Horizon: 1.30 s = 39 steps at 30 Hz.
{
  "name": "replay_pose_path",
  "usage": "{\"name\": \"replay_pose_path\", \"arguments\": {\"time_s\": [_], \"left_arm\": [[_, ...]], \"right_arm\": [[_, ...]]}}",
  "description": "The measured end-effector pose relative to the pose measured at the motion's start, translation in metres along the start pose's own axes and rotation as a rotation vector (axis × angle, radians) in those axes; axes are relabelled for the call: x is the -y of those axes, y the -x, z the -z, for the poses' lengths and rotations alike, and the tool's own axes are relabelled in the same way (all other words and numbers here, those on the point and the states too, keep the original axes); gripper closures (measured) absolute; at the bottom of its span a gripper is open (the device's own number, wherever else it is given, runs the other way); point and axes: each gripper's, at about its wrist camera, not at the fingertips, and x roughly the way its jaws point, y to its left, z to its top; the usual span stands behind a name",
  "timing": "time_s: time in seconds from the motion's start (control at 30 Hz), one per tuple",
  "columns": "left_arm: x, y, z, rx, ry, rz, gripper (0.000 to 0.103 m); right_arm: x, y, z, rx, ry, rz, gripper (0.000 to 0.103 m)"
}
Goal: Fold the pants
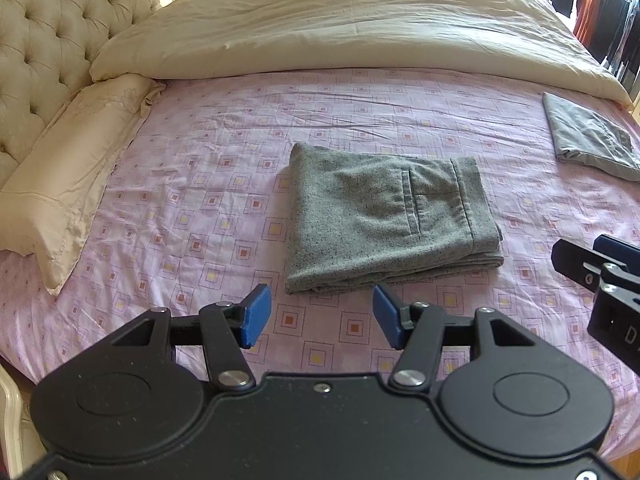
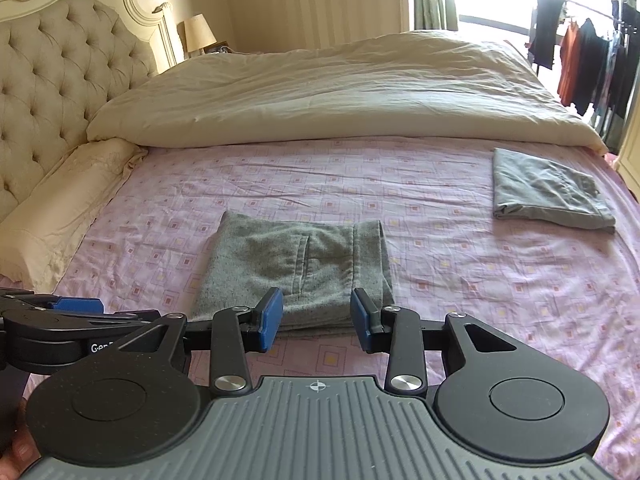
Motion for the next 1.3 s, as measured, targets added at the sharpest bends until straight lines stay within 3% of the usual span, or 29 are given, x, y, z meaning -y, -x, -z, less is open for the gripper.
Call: {"name": "replay_pose_path", "arguments": {"time_s": [1.3], "left_arm": [[0.026,-0.005,0.007,-0.035,-0.027,-0.041,0.041]], "right_arm": [[0.024,-0.02,0.001,-0.045,0.006,-0.075,0.067]]}}
